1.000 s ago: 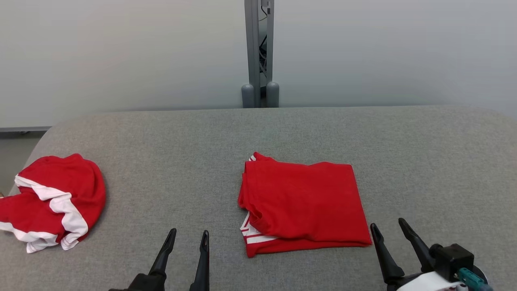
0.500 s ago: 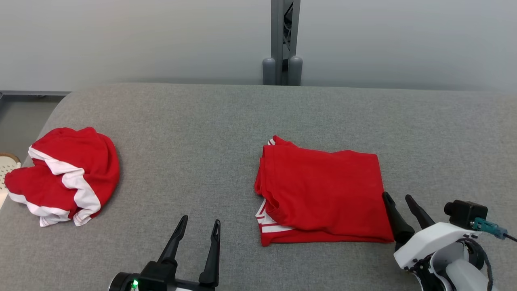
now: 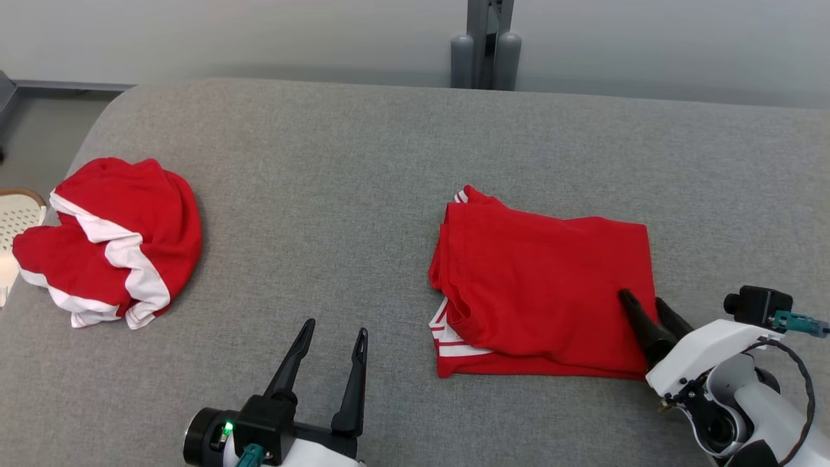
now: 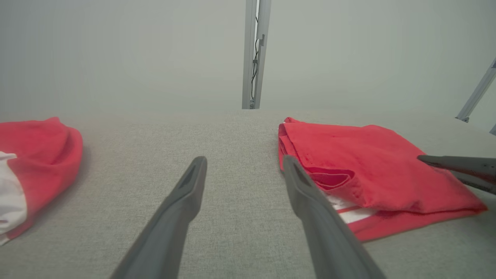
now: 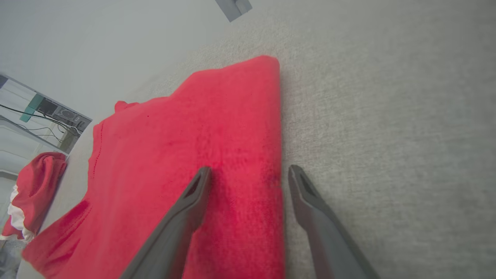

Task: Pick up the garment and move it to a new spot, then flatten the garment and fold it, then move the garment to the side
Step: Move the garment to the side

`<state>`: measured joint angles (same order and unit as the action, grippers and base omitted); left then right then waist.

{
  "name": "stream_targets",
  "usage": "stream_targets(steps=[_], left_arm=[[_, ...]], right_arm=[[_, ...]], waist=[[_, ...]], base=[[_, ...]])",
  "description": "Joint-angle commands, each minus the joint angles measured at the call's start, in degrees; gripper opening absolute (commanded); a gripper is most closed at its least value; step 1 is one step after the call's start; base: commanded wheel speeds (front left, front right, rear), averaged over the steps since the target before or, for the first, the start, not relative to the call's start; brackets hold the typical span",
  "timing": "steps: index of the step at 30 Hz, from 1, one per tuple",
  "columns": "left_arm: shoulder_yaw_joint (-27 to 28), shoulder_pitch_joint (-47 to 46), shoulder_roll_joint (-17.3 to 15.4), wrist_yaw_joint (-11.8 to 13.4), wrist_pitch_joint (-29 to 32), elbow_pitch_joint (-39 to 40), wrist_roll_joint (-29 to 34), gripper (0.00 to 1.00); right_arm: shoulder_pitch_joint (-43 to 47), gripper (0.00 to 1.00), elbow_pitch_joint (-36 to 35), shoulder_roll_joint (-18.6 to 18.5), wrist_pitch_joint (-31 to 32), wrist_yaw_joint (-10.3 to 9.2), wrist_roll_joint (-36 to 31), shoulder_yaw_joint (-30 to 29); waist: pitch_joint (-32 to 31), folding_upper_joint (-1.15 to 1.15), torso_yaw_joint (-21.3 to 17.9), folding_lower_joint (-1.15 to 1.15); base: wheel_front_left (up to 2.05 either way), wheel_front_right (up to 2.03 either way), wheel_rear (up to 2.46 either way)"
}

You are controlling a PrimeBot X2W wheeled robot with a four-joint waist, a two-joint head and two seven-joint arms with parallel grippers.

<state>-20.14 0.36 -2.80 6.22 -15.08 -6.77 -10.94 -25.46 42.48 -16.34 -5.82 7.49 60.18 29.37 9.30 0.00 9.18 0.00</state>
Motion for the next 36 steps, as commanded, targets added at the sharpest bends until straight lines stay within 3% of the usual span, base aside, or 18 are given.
stream_targets(steps=[1, 8, 10, 12, 13, 22, 36], left_arm=[[0.01, -1.11, -0.22, 0.29, -0.1, -0.17, -0.18, 1.0], [0.07, -2.09, -0.21, 0.72, -0.1, -0.44, 0.05, 1.0], [-0.04, -2.15, -0.22, 0.74, -0.1, -0.5, 0.15, 1.0], [-0.17, -2.25, -0.22, 0.69, -0.1, -0.57, 0.26, 1.0], [-0.21, -2.33, -0.22, 0.68, -0.1, -0.58, 0.25, 1.0], [-0.19, -2.59, -0.21, 0.67, -0.1, -0.84, 0.14, 1.0], [-0.28, -4.73, -0.21, 0.43, -0.09, 2.42, 1.15, 1.0]], right_arm=[[-0.59, 1.0, -0.26, -0.6, 0.51, 0.0, 1.04, 0.64], [-1.13, 0.99, -1.33, -1.89, -0.33, 0.0, 6.39, 4.52], [-1.39, 0.47, -1.22, -2.58, -0.71, 0.0, 7.54, 5.25], [-1.71, 0.07, -1.24, -3.1, -1.14, 0.0, 8.58, 6.04], [-1.91, 0.0, -1.27, -3.37, -1.38, 0.0, 9.1, 6.43], [-3.08, 0.0, -1.32, -5.73, -3.57, 0.0, 10.94, 9.99], [-11.77, 0.0, 0.93, -8.78, -9.25, 0.0, 2.01, 17.73]], waist=[[0.48, 0.0, 0.33, 0.0], [1.07, 0.0, 0.21, 0.0], [1.07, 0.0, 0.08, 0.0], [1.11, 0.0, 0.01, 0.0], [1.16, 0.0, 0.0, 0.0], [1.43, 0.0, 0.22, 0.0], [4.97, 0.0, -2.59, 0.0]], base=[[0.0, 0.0, 0.0], [0.0, 0.0, 0.0], [0.0, 0.0, 0.0], [0.0, 0.0, 0.0], [0.0, 0.0, 0.0], [0.0, 0.0, 0.0], [0.0, 0.0, 0.0]])
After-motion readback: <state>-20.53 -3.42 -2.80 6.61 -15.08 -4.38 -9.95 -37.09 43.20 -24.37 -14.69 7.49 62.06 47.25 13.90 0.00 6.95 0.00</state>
